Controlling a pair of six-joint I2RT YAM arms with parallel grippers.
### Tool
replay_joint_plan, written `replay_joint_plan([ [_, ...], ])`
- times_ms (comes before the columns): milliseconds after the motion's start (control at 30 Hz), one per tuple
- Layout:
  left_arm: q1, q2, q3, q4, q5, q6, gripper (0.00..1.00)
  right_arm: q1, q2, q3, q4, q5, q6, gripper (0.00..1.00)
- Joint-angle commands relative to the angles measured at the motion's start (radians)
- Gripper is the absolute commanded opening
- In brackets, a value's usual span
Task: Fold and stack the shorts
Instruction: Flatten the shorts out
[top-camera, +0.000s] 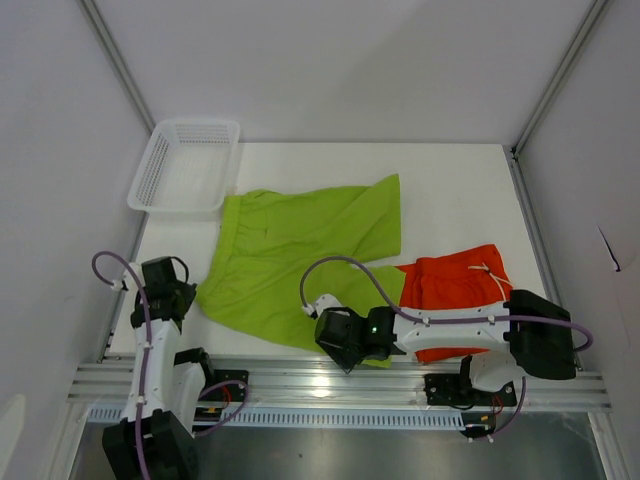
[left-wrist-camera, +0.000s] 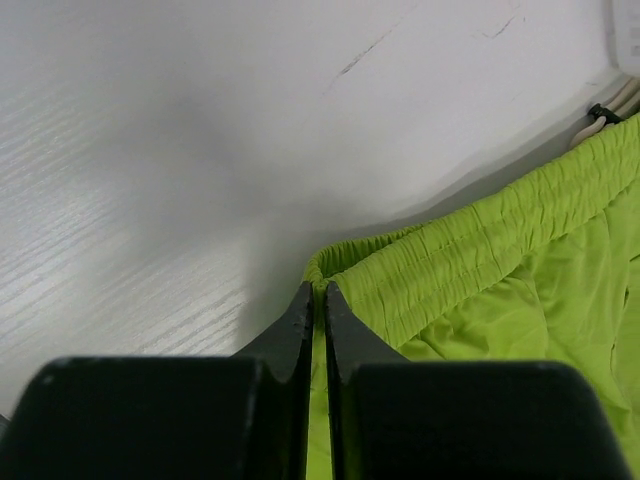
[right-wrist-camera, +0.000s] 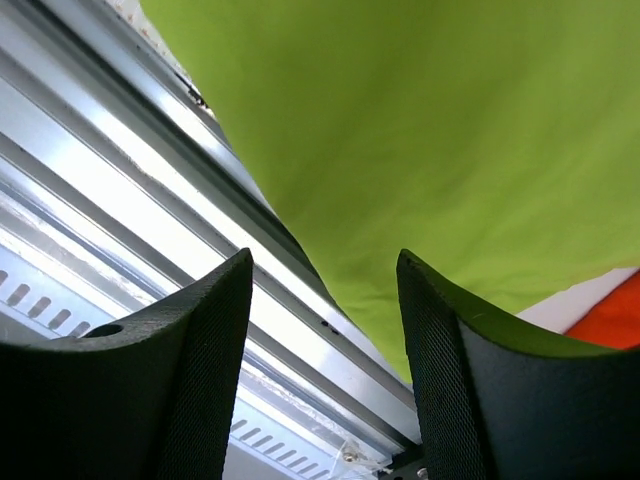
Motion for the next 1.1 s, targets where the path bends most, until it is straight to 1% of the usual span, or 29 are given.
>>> replay_joint_plan([
  [0, 0.010, 0.001, 0.051, -0.031, 0.001, -0.024, 0.05, 0.033, 0.028, -0.016, 0.020, 0.085, 0.005, 0.61],
  [100, 0.012, -0.008, 0.058, -0.040, 0.003, -0.030, 0.05, 0.045, 0.064, -0.016, 0.006, 0.133, 0.015, 0.58],
  [200, 0.010, -0.020, 0.067, -0.056, 0.000, -0.035, 0.05, 0.052, 0.116, -0.011, -0.012, 0.173, 0.032, 0.49],
  [233, 0.010, -0.023, 0.070, -0.062, 0.000, -0.038, 0.05, 0.052, 0.131, -0.011, -0.012, 0.182, 0.033, 0.40],
  [267, 0.012, -0.026, 0.077, -0.068, -0.004, -0.041, 0.05, 0.053, 0.138, -0.013, -0.014, 0.185, 0.033, 0.33],
  [300, 0.010, -0.028, 0.081, -0.077, -0.002, -0.044, 0.05, 0.053, 0.138, -0.011, -0.014, 0.196, 0.036, 0.23],
  [333, 0.010, -0.026, 0.087, -0.083, -0.004, -0.046, 0.06, 0.053, 0.136, -0.010, -0.011, 0.199, 0.036, 0.05],
  [367, 0.012, -0.026, 0.093, -0.091, -0.005, -0.050, 0.05, 0.053, 0.115, -0.010, -0.009, 0.200, 0.035, 0.00],
  [433, 0.012, -0.023, 0.108, -0.118, -0.013, -0.063, 0.06, 0.050, 0.078, -0.005, -0.005, 0.210, 0.027, 0.00],
  [500, 0.012, -0.014, 0.136, -0.141, -0.030, -0.083, 0.08, 0.035, 0.003, 0.010, -0.006, 0.200, 0.001, 0.00],
  [533, 0.012, -0.009, 0.136, -0.148, -0.030, -0.086, 0.08, 0.018, -0.025, 0.016, -0.011, 0.190, -0.014, 0.00],
  [567, 0.010, -0.005, 0.143, -0.146, -0.030, -0.089, 0.08, -0.038, -0.051, 0.024, -0.015, 0.174, -0.033, 0.00],
  [600, 0.010, 0.007, 0.151, -0.145, -0.030, -0.096, 0.08, -0.078, -0.103, 0.045, -0.018, 0.127, -0.072, 0.00],
  [633, 0.010, 0.017, 0.163, -0.146, -0.033, -0.106, 0.08, -0.178, -0.123, 0.058, -0.018, 0.084, -0.092, 0.00],
  [667, 0.012, 0.027, 0.177, -0.148, -0.036, -0.106, 0.08, -0.232, -0.141, 0.068, -0.008, 0.035, -0.115, 0.00],
  [700, 0.010, 0.049, 0.186, -0.148, -0.037, -0.112, 0.08, -0.288, -0.163, 0.084, 0.009, -0.097, -0.164, 0.00],
  [767, 0.012, 0.078, 0.223, -0.151, -0.045, -0.123, 0.09, -0.393, -0.148, 0.111, 0.035, -0.218, -0.200, 0.00],
  [800, 0.010, 0.093, 0.231, -0.151, -0.046, -0.133, 0.10, -0.477, -0.099, 0.128, 0.035, -0.322, -0.217, 0.00],
  [867, 0.010, 0.151, 0.269, -0.143, -0.042, -0.150, 0.12, -0.540, -0.024, 0.203, 0.012, -0.395, -0.264, 0.00],
  [900, 0.010, 0.173, 0.278, -0.137, -0.036, -0.155, 0.18, -0.583, 0.015, 0.229, 0.005, -0.419, -0.274, 0.03],
  [933, 0.010, 0.197, 0.289, -0.135, -0.031, -0.158, 0.23, -0.602, 0.091, 0.280, -0.012, -0.419, -0.281, 0.11],
  [967, 0.012, 0.248, 0.320, -0.134, -0.016, -0.156, 0.34, -0.617, 0.122, 0.298, -0.012, -0.419, -0.293, 0.15],
  [1000, 0.012, 0.274, 0.341, -0.126, -0.005, -0.143, 0.66, -0.649, 0.147, 0.312, -0.006, -0.413, -0.294, 0.24],
  [1033, 0.012, 0.299, 0.355, -0.119, 0.007, -0.127, 0.84, -0.663, 0.180, 0.328, -0.003, -0.398, -0.285, 0.45],
  [1067, 0.010, 0.346, 0.376, -0.111, 0.033, -0.086, 0.99, -0.677, 0.187, 0.328, 0.003, -0.386, -0.265, 0.50],
])
